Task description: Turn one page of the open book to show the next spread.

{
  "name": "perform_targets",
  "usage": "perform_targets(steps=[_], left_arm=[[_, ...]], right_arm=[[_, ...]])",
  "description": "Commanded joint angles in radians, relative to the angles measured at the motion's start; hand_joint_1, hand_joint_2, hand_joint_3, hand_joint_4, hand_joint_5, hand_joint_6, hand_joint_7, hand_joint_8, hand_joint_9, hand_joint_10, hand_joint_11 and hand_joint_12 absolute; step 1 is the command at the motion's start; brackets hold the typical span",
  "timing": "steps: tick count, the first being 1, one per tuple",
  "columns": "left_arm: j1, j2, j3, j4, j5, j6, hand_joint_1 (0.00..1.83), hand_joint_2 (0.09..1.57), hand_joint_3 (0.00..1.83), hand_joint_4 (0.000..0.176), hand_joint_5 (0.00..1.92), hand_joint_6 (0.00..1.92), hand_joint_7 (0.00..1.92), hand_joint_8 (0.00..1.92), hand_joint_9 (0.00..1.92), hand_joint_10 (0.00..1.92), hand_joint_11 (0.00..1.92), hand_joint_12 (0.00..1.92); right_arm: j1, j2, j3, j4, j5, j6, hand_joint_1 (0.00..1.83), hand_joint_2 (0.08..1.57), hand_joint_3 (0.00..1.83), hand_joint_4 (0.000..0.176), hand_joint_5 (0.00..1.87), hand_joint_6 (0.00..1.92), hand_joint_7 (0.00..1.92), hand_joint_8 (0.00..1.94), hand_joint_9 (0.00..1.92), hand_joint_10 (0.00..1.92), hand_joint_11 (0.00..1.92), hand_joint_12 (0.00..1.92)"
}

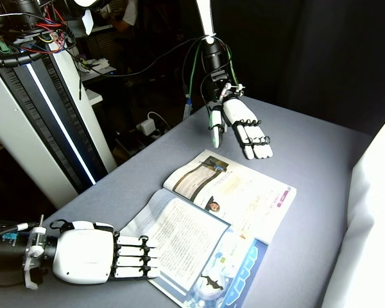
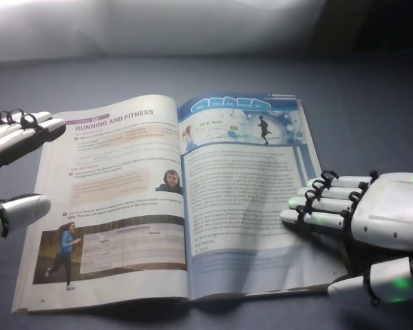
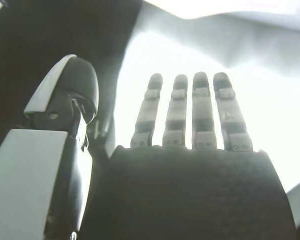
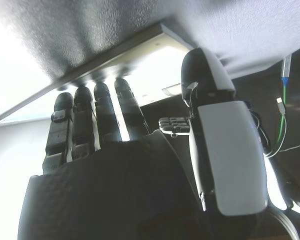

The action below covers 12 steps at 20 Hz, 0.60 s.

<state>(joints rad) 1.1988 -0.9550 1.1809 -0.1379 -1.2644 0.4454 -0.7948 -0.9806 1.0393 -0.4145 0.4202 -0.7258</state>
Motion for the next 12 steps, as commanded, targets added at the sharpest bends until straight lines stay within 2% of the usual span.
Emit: perform_targets(steps=[1, 3, 4, 5, 7, 8, 9, 12], left_arm=[[0.003, 0.01, -0.005, -0.027, -0.139, -0.002, 0.32, 1.37, 0.0, 0.004, 0.1, 0.01, 0.0, 0.0, 0.0, 0.0, 0.02, 0.01], [0.016, 0.015, -0.009, -0.036, -0.142, -0.002, 0.27, 1.39, 0.0, 0.022, 0.08, 0.0, 0.0, 0.0, 0.0, 0.0, 0.0, 0.0], [0.023, 0.016, -0.011, -0.038, -0.138, -0.002, 0.26, 1.39, 0.0, 0.025, 0.09, 0.0, 0.0, 0.0, 0.0, 0.0, 0.0, 0.0], [0.03, 0.017, -0.012, -0.04, -0.134, -0.002, 0.24, 1.4, 0.01, 0.04, 0.08, 0.0, 0.0, 0.0, 0.0, 0.0, 0.0, 0.0], [0.047, 0.018, -0.018, -0.047, -0.128, -0.002, 0.26, 1.4, 0.0, 0.017, 0.11, 0.01, 0.04, 0.01, 0.01, 0.0, 0.04, 0.02], [0.059, 0.018, -0.021, -0.052, -0.128, -0.002, 0.21, 1.4, 0.0, 0.031, 0.09, 0.0, 0.02, 0.0, 0.0, 0.0, 0.01, 0.01], [0.067, 0.018, -0.024, -0.056, -0.125, -0.002, 0.22, 1.4, 0.0, 0.019, 0.11, 0.01, 0.04, 0.01, 0.03, 0.01, 0.02, 0.02], [0.082, 0.011, -0.026, -0.059, -0.109, -0.007, 0.15, 1.43, 0.01, 0.019, 0.07, 0.0, 0.0, 0.0, 0.0, 0.0, 0.0, 0.0]], right_arm=[[0.006, -0.013, 0.005, -0.014, 0.04, 0.027, 0.06, 1.2, 0.0, 0.0, 0.0, 0.0, 0.0, 0.0, 0.0, 0.0, 0.0, 0.0], [0.006, -0.037, 0.031, -0.071, 0.037, 0.109, 0.04, 1.21, 0.0, 0.0, 0.0, 0.0, 0.0, 0.0, 0.0, 0.0, 0.0, 0.0], [0.006, -0.05, 0.041, -0.092, 0.036, 0.131, 0.04, 1.22, 0.0, 0.0, 0.0, 0.0, 0.0, 0.0, 0.0, 0.0, 0.0, 0.0], [0.007, -0.062, 0.048, -0.099, 0.035, 0.137, 0.01, 1.22, 0.0, 0.0, 0.0, 0.0, 0.0, 0.0, 0.0, 0.0, 0.0, 0.0], [0.023, -0.086, 0.062, -0.107, 0.034, 0.137, 0.0, 1.18, 0.0, 0.0, 0.0, 0.0, 0.0, 0.0, 0.0, 0.0, 0.0, 0.0], [0.036, -0.099, 0.069, -0.111, 0.034, 0.137, 0.0, 1.16, 0.0, 0.0, 0.0, 0.0, 0.0, 0.0, 0.0, 0.0, 0.0, 0.0], [0.052, -0.113, 0.078, -0.116, 0.036, 0.137, 0.0, 1.15, 0.0, 0.0, 0.0, 0.0, 0.0, 0.0, 0.0, 0.0, 0.0, 0.0], [0.091, -0.161, 0.104, -0.133, 0.056, 0.137, 0.0, 1.19, 0.0, 0.0, 0.0, 0.0, 0.0, 0.0, 0.0, 0.0, 0.0, 0.0]])
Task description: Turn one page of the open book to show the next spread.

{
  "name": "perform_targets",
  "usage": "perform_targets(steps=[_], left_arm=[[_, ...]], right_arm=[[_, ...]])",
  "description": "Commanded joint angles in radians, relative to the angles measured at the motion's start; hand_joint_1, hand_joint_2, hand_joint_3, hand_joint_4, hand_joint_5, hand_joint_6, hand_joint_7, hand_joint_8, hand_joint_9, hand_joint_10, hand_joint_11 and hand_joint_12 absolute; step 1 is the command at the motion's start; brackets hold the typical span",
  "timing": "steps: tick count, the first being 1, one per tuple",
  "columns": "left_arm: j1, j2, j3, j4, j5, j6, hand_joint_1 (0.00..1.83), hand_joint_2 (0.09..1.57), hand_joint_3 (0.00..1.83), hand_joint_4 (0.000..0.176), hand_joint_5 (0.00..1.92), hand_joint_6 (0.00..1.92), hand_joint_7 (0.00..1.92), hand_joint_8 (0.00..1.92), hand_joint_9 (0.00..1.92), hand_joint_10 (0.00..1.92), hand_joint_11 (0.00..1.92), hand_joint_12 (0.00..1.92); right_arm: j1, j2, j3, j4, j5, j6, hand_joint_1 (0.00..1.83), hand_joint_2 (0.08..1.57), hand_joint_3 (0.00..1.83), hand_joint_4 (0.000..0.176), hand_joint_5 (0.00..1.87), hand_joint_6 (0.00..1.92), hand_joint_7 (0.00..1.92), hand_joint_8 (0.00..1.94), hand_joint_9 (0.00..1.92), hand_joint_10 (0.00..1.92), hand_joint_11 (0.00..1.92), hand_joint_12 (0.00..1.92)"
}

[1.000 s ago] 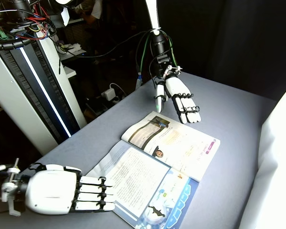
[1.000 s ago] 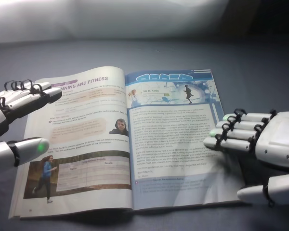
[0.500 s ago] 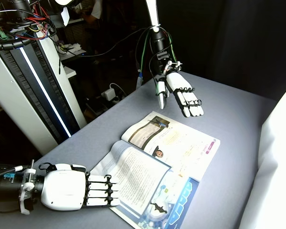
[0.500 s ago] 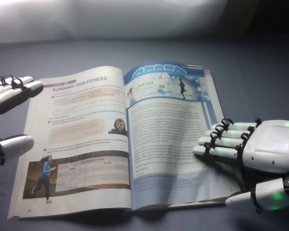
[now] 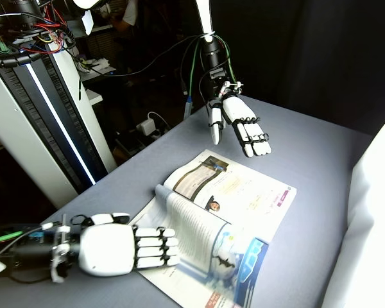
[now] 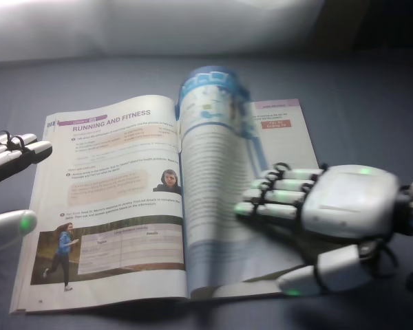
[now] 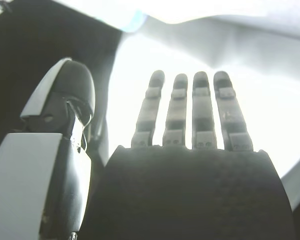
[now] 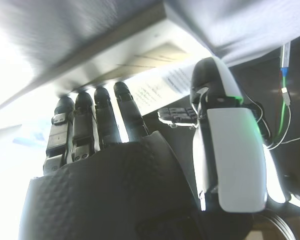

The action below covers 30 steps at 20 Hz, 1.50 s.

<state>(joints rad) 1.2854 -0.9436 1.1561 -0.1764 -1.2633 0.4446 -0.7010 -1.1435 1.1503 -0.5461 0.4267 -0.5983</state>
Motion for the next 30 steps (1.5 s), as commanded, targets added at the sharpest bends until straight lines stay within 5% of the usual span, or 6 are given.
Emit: perform_targets(steps=[1, 10, 12, 16, 20, 30], left_arm=[[0.001, -0.003, -0.001, -0.02, -0.1, -0.008, 0.16, 1.43, 0.01, 0.019, 0.08, 0.0, 0.0, 0.0, 0.0, 0.0, 0.0, 0.0], [0.066, -0.046, 0.008, -0.058, -0.069, -0.032, 0.14, 1.55, 0.16, 0.0, 0.0, 0.0, 0.0, 0.0, 0.0, 0.0, 0.0, 0.0], [0.066, -0.055, 0.016, -0.057, -0.069, -0.038, 0.23, 1.21, 0.01, 0.0, 0.06, 0.02, 0.01, 0.0, 0.0, 0.0, 0.0, 0.0], [0.065, -0.064, 0.025, -0.051, -0.067, -0.043, 0.0, 1.42, 0.0, 0.0, 0.17, 0.0, 0.1, 0.0, 0.04, 0.0, 0.03, 0.03], [0.064, -0.072, 0.033, -0.051, -0.067, -0.048, 0.0, 1.48, 0.0, 0.0, 0.1, 0.01, 0.02, 0.0, 0.0, 0.0, 0.0, 0.35], [0.056, -0.074, 0.03, -0.062, -0.082, -0.048, 0.0, 1.43, 0.0, 0.0, 0.05, 0.02, 0.01, 0.0, 0.0, 0.0, 0.03, 0.02]], right_arm=[[0.011, -0.018, 0.003, -0.006, 0.057, 0.01, 0.0, 1.21, 0.0, 0.0, 0.0, 0.0, 0.0, 0.0, 0.0, 0.0, 0.0, 0.0], [0.123, -0.187, 0.087, -0.018, 0.2, 0.01, 0.0, 1.19, 0.0, 0.0, 0.0, 0.0, 0.0, 0.0, 0.0, 0.0, 0.0, 0.0], [0.155, -0.226, 0.1, -0.029, 0.247, 0.01, 0.0, 1.14, 0.0, 0.0, 0.0, 0.0, 0.0, 0.0, 0.0, 0.0, 0.0, 0.0], [0.22, -0.261, 0.1, -0.089, 0.34, 0.059, 0.0, 1.15, 0.0, 0.0, 0.0, 0.0, 0.0, 0.0, 0.0, 0.0, 0.0, 0.0], [0.268, -0.267, 0.092, -0.128, 0.446, 0.113, 0.0, 1.14, 0.0, 0.014, 0.0, 0.0, 0.0, 0.0, 0.0, 0.0, 0.0, 0.0], [0.338, -0.149, -0.018, -0.204, 0.552, 0.126, 0.04, 1.12, 0.0, 0.027, 0.0, 0.0, 0.0, 0.0, 0.0, 0.0, 0.0, 0.0]])
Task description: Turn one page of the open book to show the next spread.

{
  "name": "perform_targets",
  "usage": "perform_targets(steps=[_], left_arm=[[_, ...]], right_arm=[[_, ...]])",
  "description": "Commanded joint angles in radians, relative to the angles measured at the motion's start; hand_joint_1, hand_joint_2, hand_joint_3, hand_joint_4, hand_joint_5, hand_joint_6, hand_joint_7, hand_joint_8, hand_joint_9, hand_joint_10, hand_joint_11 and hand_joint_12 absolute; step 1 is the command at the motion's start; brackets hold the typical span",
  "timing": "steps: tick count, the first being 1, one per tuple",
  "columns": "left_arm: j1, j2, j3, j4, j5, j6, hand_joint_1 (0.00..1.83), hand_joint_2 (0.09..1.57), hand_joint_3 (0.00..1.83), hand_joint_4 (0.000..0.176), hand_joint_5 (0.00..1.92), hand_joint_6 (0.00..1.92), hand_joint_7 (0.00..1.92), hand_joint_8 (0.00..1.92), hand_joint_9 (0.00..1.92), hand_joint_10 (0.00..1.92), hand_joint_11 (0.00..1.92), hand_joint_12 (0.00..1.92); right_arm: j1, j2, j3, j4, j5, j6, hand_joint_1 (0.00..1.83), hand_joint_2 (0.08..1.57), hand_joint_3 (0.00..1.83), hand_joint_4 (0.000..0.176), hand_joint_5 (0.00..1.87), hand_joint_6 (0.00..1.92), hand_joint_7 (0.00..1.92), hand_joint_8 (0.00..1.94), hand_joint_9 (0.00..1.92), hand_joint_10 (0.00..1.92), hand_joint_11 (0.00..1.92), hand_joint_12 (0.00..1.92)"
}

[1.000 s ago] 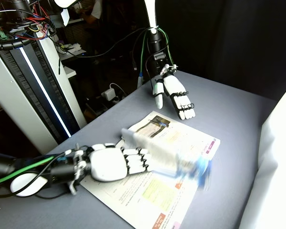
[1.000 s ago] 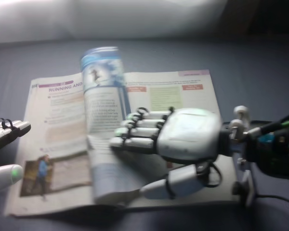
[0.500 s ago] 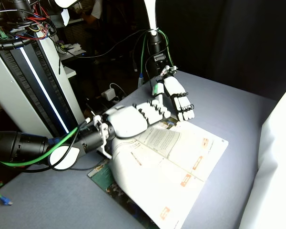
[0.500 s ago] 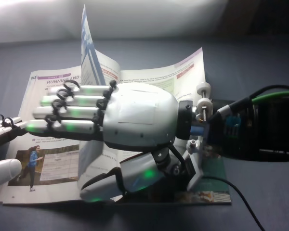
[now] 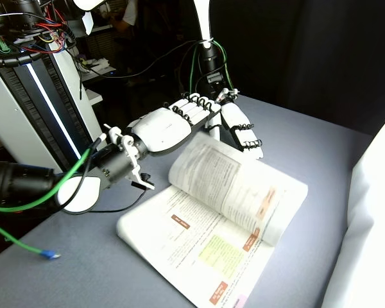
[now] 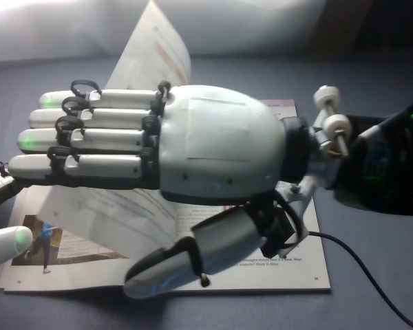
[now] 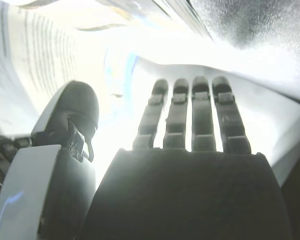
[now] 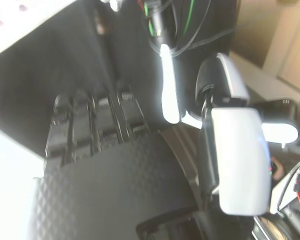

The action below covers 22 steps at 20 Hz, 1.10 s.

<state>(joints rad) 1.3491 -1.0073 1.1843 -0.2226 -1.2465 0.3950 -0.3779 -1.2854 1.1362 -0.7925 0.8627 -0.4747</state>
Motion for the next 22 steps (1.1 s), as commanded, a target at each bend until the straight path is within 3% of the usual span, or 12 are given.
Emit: perform_targets(steps=[1, 3, 4, 5, 8, 9, 11, 17, 18, 19, 21, 22], left_arm=[[-0.007, -0.01, 0.001, -0.019, -0.101, 0.002, 0.0, 1.38, 0.0, 0.0, 0.09, 0.01, 0.02, 0.0, 0.0, 0.0, 0.01, 0.14], [-0.007, -0.01, -0.003, -0.026, -0.108, 0.003, 0.0, 1.36, 0.0, 0.0, 0.07, 0.0, 0.0, 0.0, 0.0, 0.0, 0.0, 0.15], [-0.007, -0.01, -0.005, -0.03, -0.11, 0.004, 0.0, 1.35, 0.0, 0.0, 0.03, 0.0, 0.0, 0.0, 0.0, 0.0, 0.0, 0.03], [-0.007, -0.01, -0.007, -0.034, -0.113, 0.006, 0.1, 1.42, 0.0, 0.0, 0.08, 0.02, 0.02, 0.0, 0.02, 0.01, 0.0, 0.42], [-0.007, -0.01, -0.011, -0.039, -0.124, 0.007, 0.0, 1.25, 0.03, 0.0, 0.17, 0.01, 0.19, 0.01, 0.24, 0.0, 0.0, 0.65], [-0.006, -0.01, -0.012, -0.04, -0.126, 0.008, 0.0, 1.41, 0.04, 0.0, 0.06, 0.01, 0.05, 0.01, 0.05, 0.0, 0.0, 0.19], [-0.006, -0.009, -0.014, -0.043, -0.133, 0.009, 0.08, 1.44, 0.02, 0.004, 0.08, 0.02, 0.01, 0.0, 0.01, 0.0, 0.0, 0.04], [0.0, 0.018, -0.032, -0.046, -0.185, 0.022, 0.18, 1.43, 0.0, 0.0, 0.09, 0.01, 0.02, 0.0, 0.0, 0.0, 0.0, 0.0], [0.0, 0.028, -0.039, -0.048, -0.203, 0.031, 0.23, 1.39, 0.0, 0.0, 0.06, 0.0, 0.0, 0.0, 0.0, 0.0, 0.0, 0.0], [0.0, 0.033, -0.041, -0.049, -0.22, 0.035, 0.26, 1.38, 0.0, 0.01, 0.03, 0.0, 0.0, 0.0, 0.0, 0.0, 0.0, 0.0], [-0.001, 0.04, -0.044, -0.049, -0.248, 0.042, 0.32, 1.37, 0.0, 0.006, 0.0, 0.0, 0.0, 0.0, 0.0, 0.0, 0.0, 0.0], [-0.002, 0.044, -0.046, -0.049, -0.267, 0.048, 0.28, 1.36, 0.0, 0.01, 0.0, 0.0, 0.0, 0.0, 0.0, 0.0, 0.0, 0.0]], right_arm=[[0.015, 0.008, -0.015, 0.042, 0.12, 0.003, 0.01, 1.13, 0.0, 0.009, 0.0, 0.0, 0.0, 0.0, 0.0, 0.0, 0.0, 0.0], [0.015, 0.033, -0.043, 0.03, 0.125, 0.012, 0.04, 1.12, 0.0, 0.027, 0.0, 0.0, 0.0, 0.0, 0.0, 0.0, 0.0, 0.0], [0.015, 0.04, -0.052, 0.024, 0.125, 0.019, 0.01, 1.13, 0.0, 0.009, 0.0, 0.0, 0.0, 0.0, 0.0, 0.0, 0.0, 0.0], [0.015, 0.062, -0.062, 0.018, 0.125, 0.029, 0.04, 1.12, 0.0, 0.027, 0.0, 0.0, 0.0, 0.0, 0.0, 0.0, 0.0, 0.0], [-0.003, 0.114, -0.077, 0.036, 0.12, 0.03, 0.04, 1.12, 0.0, 0.027, 0.0, 0.0, 0.0, 0.0, 0.0, 0.0, 0.0, 0.0], [-0.017, 0.138, -0.08, 0.053, 0.116, 0.029, 0.01, 1.13, 0.0, 0.009, 0.0, 0.0, 0.0, 0.0, 0.0, 0.0, 0.0, 0.0], [-0.037, 0.171, -0.085, 0.078, 0.106, 0.018, 0.0, 1.13, 0.0, 0.015, 0.0, 0.0, 0.0, 0.0, 0.0, 0.0, 0.0, 0.0], [-0.142, 0.336, -0.128, 0.283, 0.054, -0.141, 0.07, 1.16, 0.01, 0.0, 0.0, 0.0, 0.0, 0.0, 0.0, 0.0, 0.0, 0.0], [-0.165, 0.367, -0.139, 0.331, 0.052, -0.176, 0.12, 1.17, 0.01, 0.087, 0.0, 0.0, 0.0, 0.0, 0.0, 0.0, 0.0, 0.0], [-0.182, 0.385, -0.145, 0.364, 0.052, -0.197, 0.13, 1.16, 0.0, 0.119, 0.0, 0.0, 0.0, 0.0, 0.0, 0.0, 0.0, 0.0], [-0.217, 0.418, -0.161, 0.432, 0.052, -0.248, 0.02, 1.18, 0.01, 0.0, 0.0, 0.0, 0.0, 0.0, 0.0, 0.0, 0.0, 0.0], [-0.244, 0.439, -0.172, 0.478, 0.06, -0.282, 0.0, 1.18, 0.01, 0.0, 0.0, 0.0, 0.0, 0.0, 0.0, 0.0, 0.0, 0.0]])
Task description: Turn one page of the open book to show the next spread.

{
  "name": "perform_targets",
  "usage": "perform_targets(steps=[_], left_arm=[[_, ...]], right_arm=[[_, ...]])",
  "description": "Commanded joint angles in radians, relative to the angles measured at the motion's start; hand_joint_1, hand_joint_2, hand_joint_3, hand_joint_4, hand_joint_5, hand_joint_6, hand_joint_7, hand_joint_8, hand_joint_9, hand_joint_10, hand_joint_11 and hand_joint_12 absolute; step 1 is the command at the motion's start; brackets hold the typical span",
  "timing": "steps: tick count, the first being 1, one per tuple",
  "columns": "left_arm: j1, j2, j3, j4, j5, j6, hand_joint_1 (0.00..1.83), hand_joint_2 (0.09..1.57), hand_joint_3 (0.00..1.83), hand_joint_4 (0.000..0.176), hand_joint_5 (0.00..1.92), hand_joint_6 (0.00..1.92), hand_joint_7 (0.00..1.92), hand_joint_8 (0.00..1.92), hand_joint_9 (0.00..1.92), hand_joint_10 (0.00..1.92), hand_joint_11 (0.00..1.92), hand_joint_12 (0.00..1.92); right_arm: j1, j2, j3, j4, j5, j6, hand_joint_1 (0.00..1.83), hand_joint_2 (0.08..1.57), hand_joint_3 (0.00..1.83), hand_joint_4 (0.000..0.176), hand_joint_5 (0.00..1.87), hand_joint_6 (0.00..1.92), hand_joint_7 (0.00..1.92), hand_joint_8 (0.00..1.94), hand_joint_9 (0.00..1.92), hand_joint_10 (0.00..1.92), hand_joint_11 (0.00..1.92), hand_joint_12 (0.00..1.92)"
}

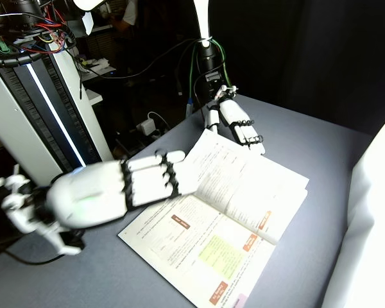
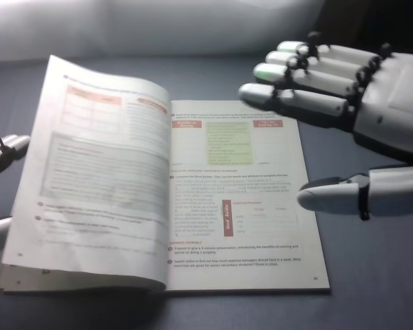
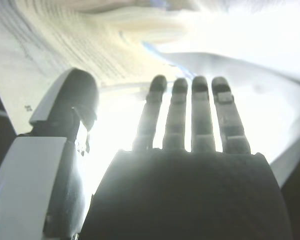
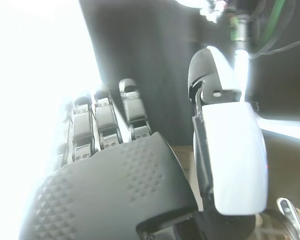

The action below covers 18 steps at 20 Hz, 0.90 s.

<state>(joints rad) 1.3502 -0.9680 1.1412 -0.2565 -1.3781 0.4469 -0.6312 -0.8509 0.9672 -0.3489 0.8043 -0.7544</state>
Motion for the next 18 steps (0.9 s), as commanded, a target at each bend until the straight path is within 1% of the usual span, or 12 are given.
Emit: perform_targets(steps=[1, 3, 4, 5, 6, 11, 12, 13, 15, 16, 17, 18], left_arm=[[-0.005, 0.005, -0.003, -0.015, -0.143, -0.002, 0.28, 1.36, 0.0, 0.01, 0.0, 0.0, 0.0, 0.0, 0.0, 0.0, 0.0, 0.0], [-0.015, 0.006, -0.003, -0.015, -0.17, 0.003, 0.25, 1.32, 0.0, 0.0, 0.0, 0.0, 0.0, 0.0, 0.0, 0.0, 0.0, 0.0], [-0.018, 0.007, -0.004, -0.014, -0.178, 0.006, 0.26, 1.31, 0.0, 0.024, 0.0, 0.0, 0.0, 0.0, 0.0, 0.0, 0.0, 0.0], [-0.018, 0.01, -0.008, -0.014, -0.188, 0.011, 0.26, 1.31, 0.0, 0.024, 0.0, 0.0, 0.0, 0.0, 0.0, 0.0, 0.0, 0.0], [-0.018, 0.014, -0.013, -0.019, -0.197, 0.018, 0.35, 1.29, 0.0, 0.0, 0.0, 0.0, 0.0, 0.0, 0.0, 0.0, 0.0, 0.0], [0.016, 0.075, -0.047, -0.048, -0.225, 0.054, 0.43, 1.28, 0.0, 0.0, 0.05, 0.01, 0.02, 0.01, 0.0, 0.0, 0.0, 0.0], [0.027, 0.09, -0.057, -0.055, -0.232, 0.066, 0.46, 1.31, 0.01, 0.0, 0.04, 0.0, 0.01, 0.0, 0.0, 0.0, 0.0, 0.0], [0.033, 0.096, -0.061, -0.059, -0.237, 0.07, 0.61, 1.36, 0.02, 0.0, 0.05, 0.01, 0.02, 0.0, 0.0, 0.0, 0.0, 0.0], [0.057, 0.113, -0.072, -0.081, -0.254, 0.079, 0.75, 1.39, 0.01, 0.0, 0.05, 0.0, 0.01, 0.0, 0.0, 0.0, 0.02, 0.01], [0.078, 0.13, -0.083, -0.095, -0.264, 0.085, 0.77, 1.4, 0.02, 0.0, 0.05, 0.0, 0.0, 0.0, 0.0, 0.0, 0.0, 0.0], [0.107, 0.154, -0.098, -0.113, -0.272, 0.097, 0.71, 1.42, 0.02, 0.0, 0.03, 0.01, 0.0, 0.0, 0.0, 0.0, 0.0, 0.0], [0.13, 0.169, -0.106, -0.125, -0.286, 0.097, 0.58, 1.42, 0.02, 0.0, 0.03, 0.01, 0.0, 0.0, 0.0, 0.0, 0.0, 0.0]], right_arm=[[-0.002, 0.011, -0.007, 0.053, 0.123, -0.013, 0.0, 1.18, 0.01, 0.0, 0.0, 0.0, 0.0, 0.0, 0.0, 0.0, 0.0, 0.0], [-0.036, 0.029, -0.016, 0.115, 0.139, -0.047, 0.0, 1.17, 0.0, 0.0, 0.0, 0.0, 0.0, 0.0, 0.0, 0.0, 0.0, 0.0], [-0.05, 0.035, -0.02, 0.137, 0.148, -0.058, 0.0, 1.19, 0.01, 0.0, 0.0, 0.0, 0.0, 0.0, 0.0, 0.0, 0.0, 0.0], [-0.064, 0.042, -0.023, 0.161, 0.162, -0.067, 0.0, 1.19, 0.01, 0.0, 0.0, 0.0, 0.0, 0.0, 0.0, 0.0, 0.0, 0.0], [-0.072, 0.046, -0.025, 0.175, 0.172, -0.072, 0.02, 1.22, 0.02, 0.0, 0.0, 0.0, 0.0, 0.0, 0.0, 0.0, 0.0, 0.0], [-0.125, 0.08, -0.047, 0.262, 0.228, -0.12, 0.04, 1.2, 0.0, 0.015, 0.0, 0.0, 0.0, 0.0, 0.0, 0.0, 0.0, 0.0], [-0.135, 0.088, -0.051, 0.276, 0.234, -0.125, 0.06, 1.2, 0.0, 0.01, 0.0, 0.0, 0.0, 0.0, 0.0, 0.0, 0.0, 0.0], [-0.14, 0.09, -0.052, 0.283, 0.237, -0.127, 0.06, 1.18, 0.0, 0.023, 0.0, 0.0, 0.0, 0.0, 0.0, 0.0, 0.0, 0.0], [-0.152, 0.094, -0.055, 0.296, 0.244, -0.134, 0.04, 1.18, 0.0, 0.02, 0.0, 0.0, 0.0, 0.0, 0.0, 0.0, 0.0, 0.0], [-0.155, 0.096, -0.055, 0.301, 0.245, -0.135, 0.05, 1.18, 0.0, 0.028, 0.0, 0.0, 0.0, 0.0, 0.0, 0.0, 0.0, 0.0], [-0.157, 0.097, -0.055, 0.303, 0.245, -0.135, 0.05, 1.18, 0.0, 0.025, 0.0, 0.0, 0.0, 0.0, 0.0, 0.0, 0.0, 0.0], [-0.157, 0.097, -0.056, 0.304, 0.245, -0.136, 0.07, 1.19, 0.0, 0.005, 0.0, 0.0, 0.0, 0.0, 0.0, 0.0, 0.0, 0.0]])
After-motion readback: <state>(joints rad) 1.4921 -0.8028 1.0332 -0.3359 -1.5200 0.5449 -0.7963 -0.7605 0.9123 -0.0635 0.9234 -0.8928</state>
